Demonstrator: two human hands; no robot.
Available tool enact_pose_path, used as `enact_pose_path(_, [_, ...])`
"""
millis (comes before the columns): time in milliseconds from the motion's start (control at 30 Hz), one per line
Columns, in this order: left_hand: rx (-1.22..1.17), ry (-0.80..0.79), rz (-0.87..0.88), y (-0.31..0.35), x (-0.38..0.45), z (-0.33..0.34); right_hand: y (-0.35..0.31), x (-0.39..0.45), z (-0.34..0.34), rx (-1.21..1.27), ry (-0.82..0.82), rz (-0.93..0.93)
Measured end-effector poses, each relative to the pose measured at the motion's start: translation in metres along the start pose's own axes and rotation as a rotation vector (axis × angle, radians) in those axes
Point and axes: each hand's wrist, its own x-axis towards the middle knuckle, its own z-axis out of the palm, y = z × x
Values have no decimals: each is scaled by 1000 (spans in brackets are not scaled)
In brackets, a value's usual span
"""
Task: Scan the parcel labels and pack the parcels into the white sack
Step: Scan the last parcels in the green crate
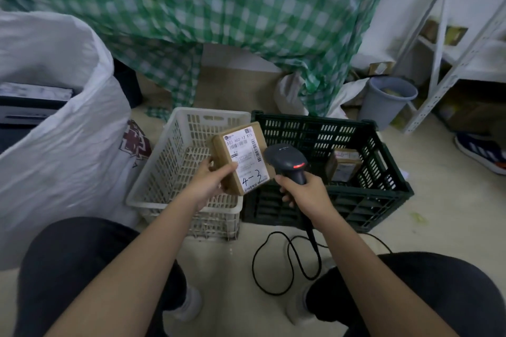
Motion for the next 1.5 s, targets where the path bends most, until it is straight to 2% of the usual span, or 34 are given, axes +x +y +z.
enact_pose_path(233, [23,24,36,-8,9,-5,8,-14,4,-39,-91,-7])
enact_pose_path(700, [10,19,53,-15,11,-9,1,-16,6,-133,-126,12])
enact_pose_path(933, [47,34,111,-6,-1,-16,-4,-19,7,-13,-109,-27])
enact_pose_path(1200, [87,214,392,57,-51,-52,-61,-4,39,203,70,-139])
enact_pose_path(1333, [31,311,540,95,-82,-84,-104,-2,74,269,23,-186])
enact_pose_path(1500, [40,532,669,141,-115,-140,-153,-3,129,247,-78,-211])
